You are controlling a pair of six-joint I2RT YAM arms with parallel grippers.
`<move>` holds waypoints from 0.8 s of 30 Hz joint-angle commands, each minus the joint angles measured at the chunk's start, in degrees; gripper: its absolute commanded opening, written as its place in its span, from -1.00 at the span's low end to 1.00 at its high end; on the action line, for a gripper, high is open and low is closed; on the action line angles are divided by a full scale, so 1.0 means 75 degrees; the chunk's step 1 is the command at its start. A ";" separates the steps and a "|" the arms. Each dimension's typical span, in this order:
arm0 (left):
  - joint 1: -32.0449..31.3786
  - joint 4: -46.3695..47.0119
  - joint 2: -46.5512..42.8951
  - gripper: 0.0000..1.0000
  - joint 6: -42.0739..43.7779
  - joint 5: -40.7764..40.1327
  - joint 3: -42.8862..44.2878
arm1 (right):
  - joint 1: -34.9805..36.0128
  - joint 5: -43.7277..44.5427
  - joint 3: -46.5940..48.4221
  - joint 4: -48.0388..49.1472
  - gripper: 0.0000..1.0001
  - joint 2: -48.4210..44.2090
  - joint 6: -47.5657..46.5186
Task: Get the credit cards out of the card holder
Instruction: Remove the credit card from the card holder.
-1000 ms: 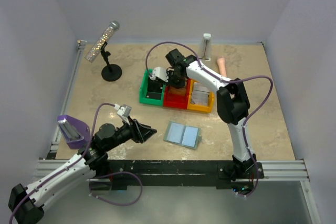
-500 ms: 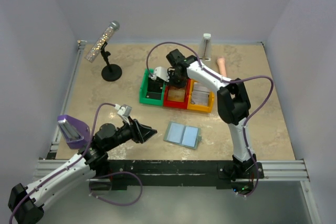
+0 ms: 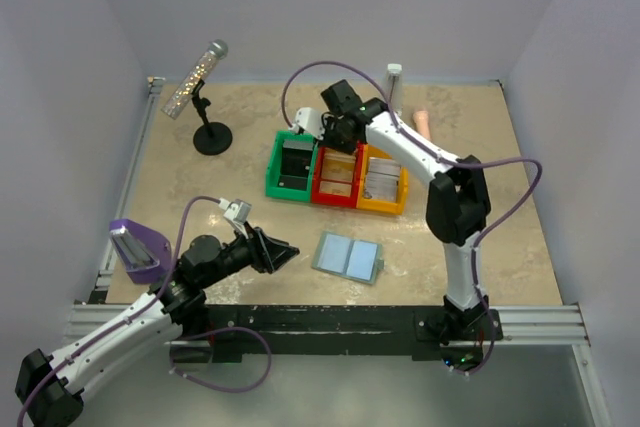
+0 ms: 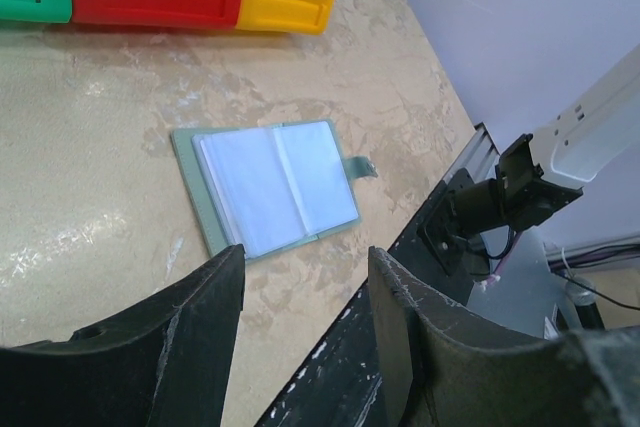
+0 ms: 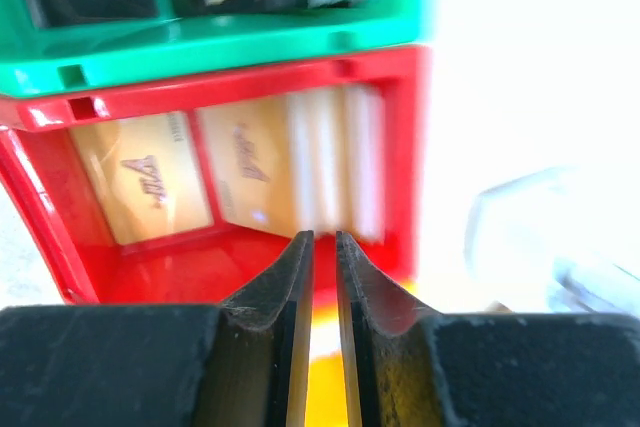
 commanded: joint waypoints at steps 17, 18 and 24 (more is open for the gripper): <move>0.0026 -0.0571 0.1550 0.99 -0.1066 -0.0804 0.0818 | -0.0018 -0.0985 -0.5448 0.3025 0.98 -0.6371 0.7151; 0.0026 -0.0607 0.1527 1.00 -0.1184 -0.0922 0.0784 | -0.0030 -0.1045 -0.5811 0.3271 0.98 -0.6687 0.7689; 0.0026 -0.1228 0.1515 1.00 -0.1115 -0.0959 0.1017 | -0.0018 -0.2018 -0.7136 0.3693 0.98 -0.7802 0.9685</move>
